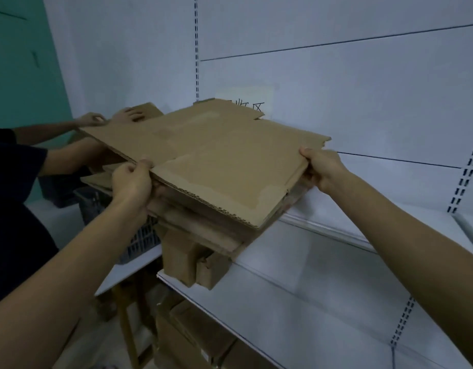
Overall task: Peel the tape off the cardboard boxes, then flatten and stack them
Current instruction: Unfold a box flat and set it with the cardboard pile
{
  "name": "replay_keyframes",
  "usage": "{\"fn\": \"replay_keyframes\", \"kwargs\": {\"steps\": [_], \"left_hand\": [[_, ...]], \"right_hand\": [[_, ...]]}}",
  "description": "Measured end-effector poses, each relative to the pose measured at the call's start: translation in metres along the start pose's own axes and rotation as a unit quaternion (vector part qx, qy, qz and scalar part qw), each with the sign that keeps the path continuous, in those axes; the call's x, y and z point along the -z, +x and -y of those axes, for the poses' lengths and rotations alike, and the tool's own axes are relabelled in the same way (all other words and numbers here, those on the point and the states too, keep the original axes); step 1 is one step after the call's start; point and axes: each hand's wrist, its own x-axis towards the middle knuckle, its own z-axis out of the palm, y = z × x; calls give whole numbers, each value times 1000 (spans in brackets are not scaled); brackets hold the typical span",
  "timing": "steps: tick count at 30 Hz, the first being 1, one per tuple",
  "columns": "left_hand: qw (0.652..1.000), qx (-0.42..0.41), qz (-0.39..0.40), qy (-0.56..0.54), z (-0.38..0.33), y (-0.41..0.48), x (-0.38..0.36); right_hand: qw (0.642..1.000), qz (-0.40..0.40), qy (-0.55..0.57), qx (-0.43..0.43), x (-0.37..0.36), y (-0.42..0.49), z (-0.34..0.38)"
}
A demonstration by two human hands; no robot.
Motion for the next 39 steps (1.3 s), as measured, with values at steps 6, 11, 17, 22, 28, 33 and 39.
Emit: {"fn": "replay_keyframes", "kwargs": {"steps": [6, 11, 17, 22, 28, 33, 39], "left_hand": [[964, -51, 165, 201, 18, 50, -1], [882, -342, -18, 324, 67, 73, 8], [894, -402, 15, 198, 106, 88, -7], [889, -445, 63, 91, 113, 86, 8], [690, -675, 189, 181, 197, 81, 59], [713, -595, 297, 223, 263, 96, 103], [746, -450, 365, 328, 325, 128, 144]], "right_hand": [[926, -38, -368, 77, -10, 78, -37], [714, -89, -672, 174, -15, 75, -62], [724, 155, -649, 174, -57, 55, -59], [834, 13, -514, 201, -52, 25, -58], [867, -251, -320, 289, -20, -82, -126], [900, -322, -259, 139, -29, -137, -237], [909, -58, -410, -45, -100, -132, -356]]}}
